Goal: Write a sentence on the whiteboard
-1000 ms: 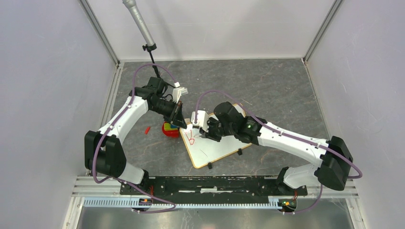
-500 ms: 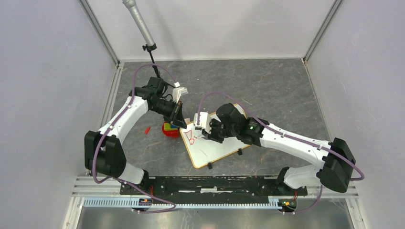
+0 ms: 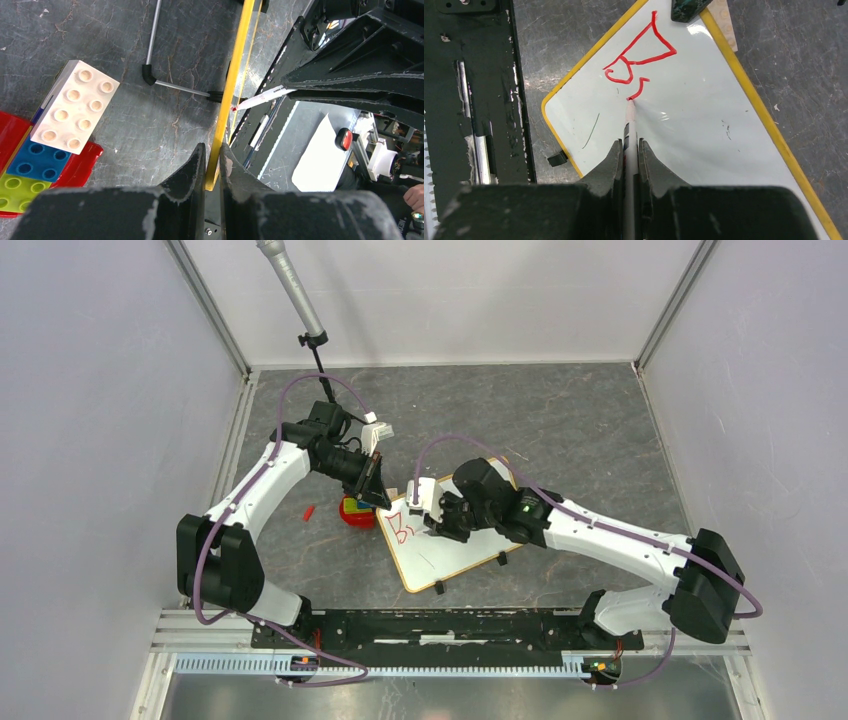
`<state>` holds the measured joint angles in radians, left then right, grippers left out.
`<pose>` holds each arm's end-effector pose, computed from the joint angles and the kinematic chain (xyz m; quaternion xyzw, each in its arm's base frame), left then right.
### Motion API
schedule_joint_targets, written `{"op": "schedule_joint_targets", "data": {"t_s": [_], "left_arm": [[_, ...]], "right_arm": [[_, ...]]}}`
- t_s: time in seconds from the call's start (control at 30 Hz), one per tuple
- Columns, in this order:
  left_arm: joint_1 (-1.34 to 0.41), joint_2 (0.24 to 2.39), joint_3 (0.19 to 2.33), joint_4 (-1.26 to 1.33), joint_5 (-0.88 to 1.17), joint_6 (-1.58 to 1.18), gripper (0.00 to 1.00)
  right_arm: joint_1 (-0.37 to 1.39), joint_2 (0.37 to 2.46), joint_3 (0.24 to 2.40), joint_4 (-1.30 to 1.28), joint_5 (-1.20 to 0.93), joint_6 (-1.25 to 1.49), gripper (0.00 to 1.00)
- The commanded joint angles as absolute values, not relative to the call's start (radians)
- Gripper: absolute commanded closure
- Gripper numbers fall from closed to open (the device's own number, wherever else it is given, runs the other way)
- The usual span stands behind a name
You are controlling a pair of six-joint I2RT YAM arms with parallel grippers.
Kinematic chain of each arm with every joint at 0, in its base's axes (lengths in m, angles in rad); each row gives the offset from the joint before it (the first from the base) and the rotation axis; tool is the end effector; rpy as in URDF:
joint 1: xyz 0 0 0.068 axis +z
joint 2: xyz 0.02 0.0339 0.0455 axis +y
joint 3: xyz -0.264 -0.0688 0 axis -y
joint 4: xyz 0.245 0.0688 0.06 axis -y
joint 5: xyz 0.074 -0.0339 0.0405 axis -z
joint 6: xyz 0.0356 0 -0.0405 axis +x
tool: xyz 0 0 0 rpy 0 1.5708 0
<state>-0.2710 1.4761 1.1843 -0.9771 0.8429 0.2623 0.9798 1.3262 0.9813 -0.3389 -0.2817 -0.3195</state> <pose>0.2588 -0.0995 0.2700 0.2971 0.8540 -0.4050 0.1355 0.1538 0.2470 0.2749 -0.5889 0.6757 0.2577 0.3608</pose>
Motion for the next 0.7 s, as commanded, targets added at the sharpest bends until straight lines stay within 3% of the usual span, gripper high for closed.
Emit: {"op": "schedule_joint_targets", "data": {"t_s": [0.0, 0.67], "left_arm": [[-0.272, 1.447, 1.19, -0.968, 0.825, 0.256, 0.98], [-0.273, 1.448, 1.189, -0.969, 0.828, 0.257, 0.98]], "right_arm": [[0.951, 1.332, 1.044, -0.328, -0.251, -0.324, 1.0], [0.925, 1.249, 1.011, -0.354, -0.321, -0.333, 1.0]]}}
